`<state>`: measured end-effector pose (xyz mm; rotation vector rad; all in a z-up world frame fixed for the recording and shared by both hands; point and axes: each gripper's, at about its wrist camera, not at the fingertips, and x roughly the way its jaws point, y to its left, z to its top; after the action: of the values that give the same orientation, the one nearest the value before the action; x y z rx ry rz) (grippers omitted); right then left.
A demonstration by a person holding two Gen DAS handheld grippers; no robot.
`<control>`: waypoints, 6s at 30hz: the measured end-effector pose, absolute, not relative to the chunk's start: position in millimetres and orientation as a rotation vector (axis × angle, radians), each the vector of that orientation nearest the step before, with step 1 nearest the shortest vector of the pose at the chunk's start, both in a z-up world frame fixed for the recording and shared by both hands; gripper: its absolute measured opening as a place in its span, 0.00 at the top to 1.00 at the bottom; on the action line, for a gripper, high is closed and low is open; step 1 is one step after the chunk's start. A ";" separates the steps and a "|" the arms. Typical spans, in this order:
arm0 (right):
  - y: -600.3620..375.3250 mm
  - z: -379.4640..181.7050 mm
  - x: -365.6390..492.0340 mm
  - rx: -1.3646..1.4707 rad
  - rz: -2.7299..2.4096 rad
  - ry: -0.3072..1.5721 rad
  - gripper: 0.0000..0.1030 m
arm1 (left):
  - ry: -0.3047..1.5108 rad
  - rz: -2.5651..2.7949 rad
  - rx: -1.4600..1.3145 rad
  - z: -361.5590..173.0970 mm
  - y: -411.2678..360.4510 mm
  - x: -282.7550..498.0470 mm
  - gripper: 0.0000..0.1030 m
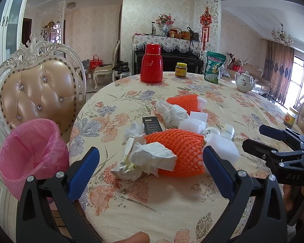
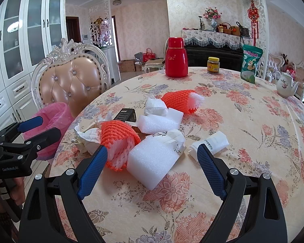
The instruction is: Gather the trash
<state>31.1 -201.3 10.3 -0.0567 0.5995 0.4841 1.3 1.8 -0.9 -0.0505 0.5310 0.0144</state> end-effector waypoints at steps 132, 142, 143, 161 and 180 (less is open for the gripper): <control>-209.1 -16.7 67.4 -0.026 0.444 0.768 0.34 | 0.797 -0.097 -0.129 -59.1 0.5 62.8 0.38; -212.6 -10.9 57.9 -0.024 0.442 0.745 0.34 | 0.858 -0.059 -0.150 -70.0 7.5 50.2 0.38; -212.3 -9.8 56.6 -0.027 0.441 0.742 0.34 | 0.874 -0.058 -0.154 -74.1 8.1 51.1 0.38; -198.6 17.2 46.7 -0.041 0.442 0.678 0.34 | 0.761 -0.104 -0.183 -36.1 26.6 31.3 0.78; -120.7 61.6 61.8 -0.081 0.550 0.609 0.34 | 0.576 0.087 -0.186 28.6 126.3 10.7 0.78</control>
<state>61.8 -120.7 61.6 -0.0808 0.6087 0.5498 10.7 126.3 28.6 -0.1864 0.5757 0.0870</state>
